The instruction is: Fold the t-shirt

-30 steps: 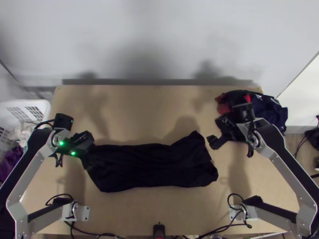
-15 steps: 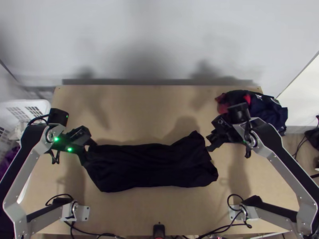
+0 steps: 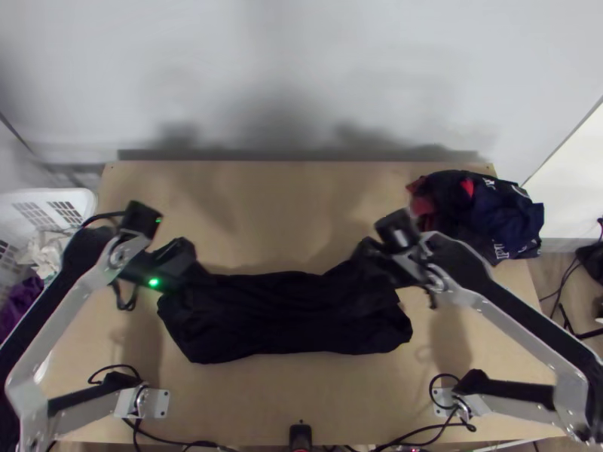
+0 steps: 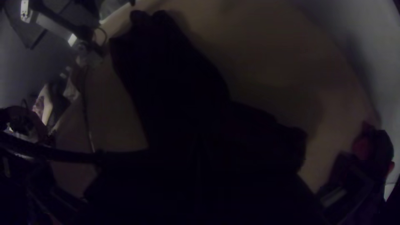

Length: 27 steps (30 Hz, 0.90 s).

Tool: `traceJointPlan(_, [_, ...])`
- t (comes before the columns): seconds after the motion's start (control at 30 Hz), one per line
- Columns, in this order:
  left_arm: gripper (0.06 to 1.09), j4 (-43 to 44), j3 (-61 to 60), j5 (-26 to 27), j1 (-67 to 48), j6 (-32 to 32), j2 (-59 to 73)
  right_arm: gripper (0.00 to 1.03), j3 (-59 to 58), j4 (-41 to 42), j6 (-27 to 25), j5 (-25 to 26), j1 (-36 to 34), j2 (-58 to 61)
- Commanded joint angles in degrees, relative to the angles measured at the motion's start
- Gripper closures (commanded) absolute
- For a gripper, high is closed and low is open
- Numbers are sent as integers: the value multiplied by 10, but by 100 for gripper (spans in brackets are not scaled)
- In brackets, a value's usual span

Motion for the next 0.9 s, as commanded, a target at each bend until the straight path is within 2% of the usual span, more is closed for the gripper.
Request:
traceJointPlan(0.0, [11, -6, 24, 81, -23, 15, 139, 100, -13, 45, 16, -95, 34, 105])
traceJointPlan(0.07, [11, -6, 24, 86, -22, 12, 177, 100, -14, 56, 9, -126, 34, 141])
traceJointPlan(0.17, [11, -11, 11, 121, -3, 22, 210, 100, -13, 70, -6, -141, 22, 197])
traceJointPlan(0.27, [11, -6, -8, 116, 2, 28, 215, 100, -17, 85, -12, -141, 3, 226])
traceJointPlan(0.57, [11, 33, -84, -4, 17, 5, 226, 100, -46, 85, -57, -138, -92, 260])
traceJointPlan(0.63, [11, 51, -94, -47, 24, -10, 237, 100, -55, 83, -75, -136, -113, 264])
traceJointPlan(0.87, [11, 78, -135, -122, 42, -19, 215, 100, -76, 55, -139, -129, -203, 262])
